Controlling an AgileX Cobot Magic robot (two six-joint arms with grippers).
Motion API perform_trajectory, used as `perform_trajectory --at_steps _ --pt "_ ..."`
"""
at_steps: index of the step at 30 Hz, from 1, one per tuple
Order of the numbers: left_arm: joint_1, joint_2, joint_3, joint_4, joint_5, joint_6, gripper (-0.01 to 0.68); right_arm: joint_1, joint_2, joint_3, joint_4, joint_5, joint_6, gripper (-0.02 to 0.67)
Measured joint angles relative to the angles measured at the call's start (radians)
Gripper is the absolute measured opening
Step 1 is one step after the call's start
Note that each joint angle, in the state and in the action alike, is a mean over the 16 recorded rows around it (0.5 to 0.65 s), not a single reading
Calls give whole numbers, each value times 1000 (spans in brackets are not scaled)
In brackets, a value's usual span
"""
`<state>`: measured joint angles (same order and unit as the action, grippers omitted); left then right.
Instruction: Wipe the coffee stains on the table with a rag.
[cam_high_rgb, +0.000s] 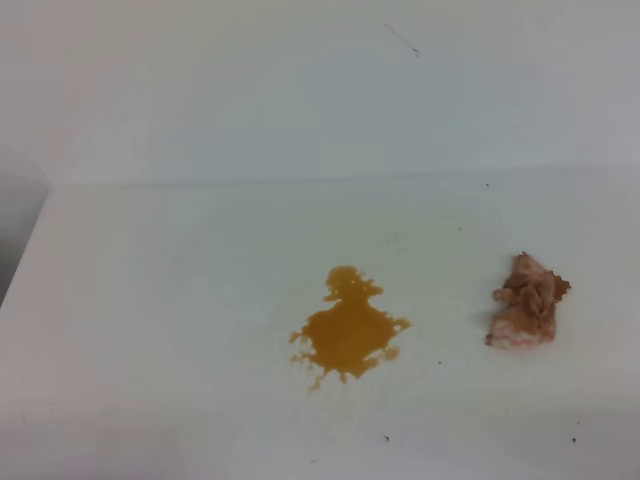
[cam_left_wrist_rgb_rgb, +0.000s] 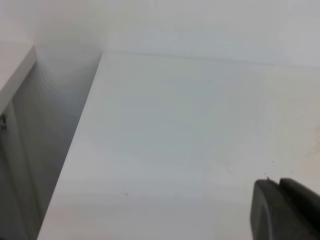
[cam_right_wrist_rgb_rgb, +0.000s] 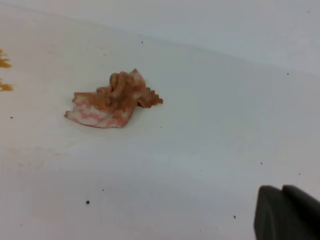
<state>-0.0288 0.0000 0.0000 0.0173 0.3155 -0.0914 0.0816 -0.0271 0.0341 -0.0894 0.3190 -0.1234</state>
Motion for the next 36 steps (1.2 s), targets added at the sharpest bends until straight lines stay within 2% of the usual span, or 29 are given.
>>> perform_trajectory --at_steps 28,36 --pt "0 -3 0 0 -1 0 -3 0 0 0 16 -5 -1 -3" --pt "0 -3 3 0 -4 0 -3 0 0 0 38 -67 8 -3"
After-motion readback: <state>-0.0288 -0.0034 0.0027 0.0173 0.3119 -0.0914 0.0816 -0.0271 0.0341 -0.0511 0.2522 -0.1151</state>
